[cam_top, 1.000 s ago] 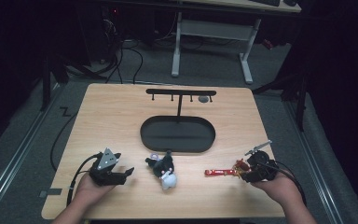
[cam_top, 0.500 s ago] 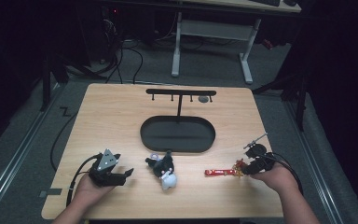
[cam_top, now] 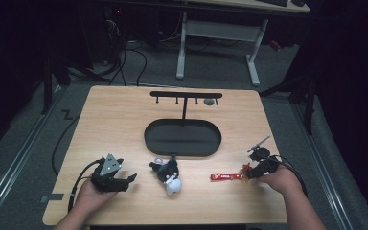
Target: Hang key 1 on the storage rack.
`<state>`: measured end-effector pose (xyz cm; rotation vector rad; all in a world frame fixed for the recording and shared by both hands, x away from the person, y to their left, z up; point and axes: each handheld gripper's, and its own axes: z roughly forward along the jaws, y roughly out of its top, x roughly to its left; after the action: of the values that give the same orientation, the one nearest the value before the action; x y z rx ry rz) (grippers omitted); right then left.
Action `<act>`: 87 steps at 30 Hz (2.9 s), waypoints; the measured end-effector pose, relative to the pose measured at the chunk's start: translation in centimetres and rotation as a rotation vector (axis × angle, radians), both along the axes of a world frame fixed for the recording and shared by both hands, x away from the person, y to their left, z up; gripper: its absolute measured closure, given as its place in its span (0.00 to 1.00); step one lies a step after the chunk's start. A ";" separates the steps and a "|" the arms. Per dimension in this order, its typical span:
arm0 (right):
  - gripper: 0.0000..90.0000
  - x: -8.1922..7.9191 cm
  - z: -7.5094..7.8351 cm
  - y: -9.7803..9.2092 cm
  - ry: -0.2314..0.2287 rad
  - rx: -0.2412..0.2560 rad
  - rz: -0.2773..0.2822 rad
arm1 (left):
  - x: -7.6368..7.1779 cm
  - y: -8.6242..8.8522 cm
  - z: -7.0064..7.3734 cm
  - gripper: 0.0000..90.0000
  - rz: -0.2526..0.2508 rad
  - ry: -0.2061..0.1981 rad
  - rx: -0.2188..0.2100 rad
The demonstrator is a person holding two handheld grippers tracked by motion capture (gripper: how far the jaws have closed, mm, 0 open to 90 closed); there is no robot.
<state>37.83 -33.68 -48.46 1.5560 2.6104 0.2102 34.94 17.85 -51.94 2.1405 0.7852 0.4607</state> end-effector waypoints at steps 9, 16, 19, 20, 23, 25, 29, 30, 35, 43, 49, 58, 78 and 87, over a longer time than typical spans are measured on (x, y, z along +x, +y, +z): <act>0.74 -0.1 0.0 0.3 0.007 0.013 0.014 | 0.0 -0.1 0.0 0.26 -0.009 0.003 0.006; 0.75 -0.5 0.9 0.7 0.026 0.012 -0.011 | -0.1 -0.1 -0.1 0.26 -0.008 0.009 0.004; 0.75 -0.6 1.7 0.8 0.007 0.016 0.005 | -0.1 -0.1 -0.1 0.26 -0.008 0.008 0.004; 0.75 -0.7 2.1 0.9 0.001 0.017 0.003 | -0.1 -0.1 -0.1 0.26 -0.008 0.008 0.003; 0.75 -1.1 3.5 1.4 0.001 0.034 -0.008 | -0.2 0.0 0.0 0.26 -0.007 0.005 -0.004; 0.75 -1.4 4.1 1.9 0.002 0.029 -0.004 | -0.1 0.0 0.0 0.26 -0.007 0.005 -0.007; 0.76 -1.8 5.2 2.5 -0.007 0.039 -0.008 | -0.1 0.0 0.0 0.26 -0.012 0.008 -0.007; 0.76 -2.1 5.9 2.8 -0.006 0.042 -0.017 | -0.1 0.0 0.0 0.26 -0.012 0.008 -0.007; 0.76 -2.6 7.2 3.4 -0.012 0.050 -0.016 | -0.1 0.0 0.1 0.26 -0.014 0.005 -0.014; 0.76 -2.9 9.3 4.1 -0.018 0.034 -0.014 | 0.0 0.1 0.1 0.26 -0.017 0.005 -0.020; 0.76 -3.0 10.9 4.5 -0.031 0.031 -0.012 | 0.0 0.2 0.2 0.26 -0.016 0.005 -0.023; 0.76 -3.0 12.8 5.0 -0.047 0.038 -0.001 | 0.0 0.3 0.2 0.26 -0.014 0.001 -0.027; 0.76 -1.9 16.0 6.2 -0.097 0.042 -0.001 | 0.0 0.4 0.4 0.26 -0.014 -0.004 -0.033; 0.76 -1.1 16.3 6.8 -0.115 0.046 0.002 | -0.1 0.5 0.4 0.26 -0.009 -0.007 -0.040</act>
<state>36.74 -26.89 -32.17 1.5074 2.5369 0.3519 34.87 18.37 -51.52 2.1034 0.7738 0.4438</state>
